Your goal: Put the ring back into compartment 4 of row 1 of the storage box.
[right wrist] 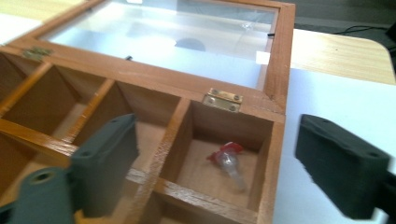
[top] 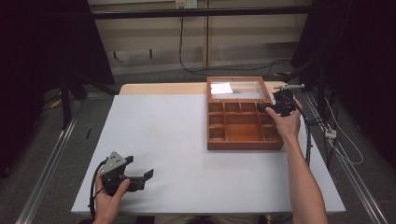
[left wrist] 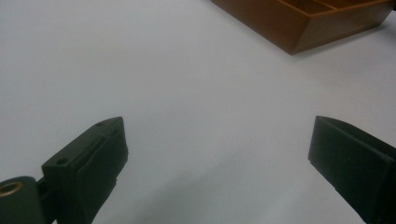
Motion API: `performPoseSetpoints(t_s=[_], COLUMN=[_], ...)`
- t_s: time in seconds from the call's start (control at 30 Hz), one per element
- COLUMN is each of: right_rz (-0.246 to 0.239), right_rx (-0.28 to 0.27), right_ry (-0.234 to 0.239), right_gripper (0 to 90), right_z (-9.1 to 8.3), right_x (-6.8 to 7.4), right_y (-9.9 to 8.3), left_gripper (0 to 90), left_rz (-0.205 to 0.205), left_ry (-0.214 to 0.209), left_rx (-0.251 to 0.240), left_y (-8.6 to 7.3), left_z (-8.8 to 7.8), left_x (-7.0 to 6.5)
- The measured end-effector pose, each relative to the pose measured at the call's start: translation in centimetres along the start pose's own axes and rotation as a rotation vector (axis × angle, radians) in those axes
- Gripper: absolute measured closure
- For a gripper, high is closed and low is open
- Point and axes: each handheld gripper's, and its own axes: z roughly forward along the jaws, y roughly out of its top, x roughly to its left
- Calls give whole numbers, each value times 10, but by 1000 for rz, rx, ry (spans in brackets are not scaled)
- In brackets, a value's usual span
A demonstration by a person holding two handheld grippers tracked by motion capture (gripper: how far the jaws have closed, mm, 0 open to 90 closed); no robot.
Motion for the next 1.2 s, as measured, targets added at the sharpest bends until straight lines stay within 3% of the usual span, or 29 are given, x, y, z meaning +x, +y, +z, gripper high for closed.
performPoseSetpoints(t_s=[0.17, 0.33, 0.5, 0.67, 0.8, 1.03, 1.2], right_rz=[7, -11, 2, 4, 16, -5, -30], right_rx=[-1, -22, -32, -23, -51, -46, -64], right_ry=[-9, -20, 1, -11, -21, 9, -15], right_gripper=[65, 72, 73, 65, 92, 75, 76], right_z=[-3, -10, -13, -16, -20, -26, -35], right_x=[1, 7, 10, 12, 14, 21, 26], right_y=[-4, -5, -8, -12, -15, -21, -24], left_gripper=[45, 45, 45, 45, 45, 45, 45], left_rz=[-3, -7, -17, -7, -8, -10, -1], left_ry=[6, 5, 18, 4, 8, 9, 3], left_rx=[2, 0, 3, 2, 3, 0, -6], left_y=[0, 1, 0, 1, 1, 0, 0], left_z=[0, 1, 2, 3, 1, 0, -2], left_x=[1, 1, 1, 0, 1, 2, 1])
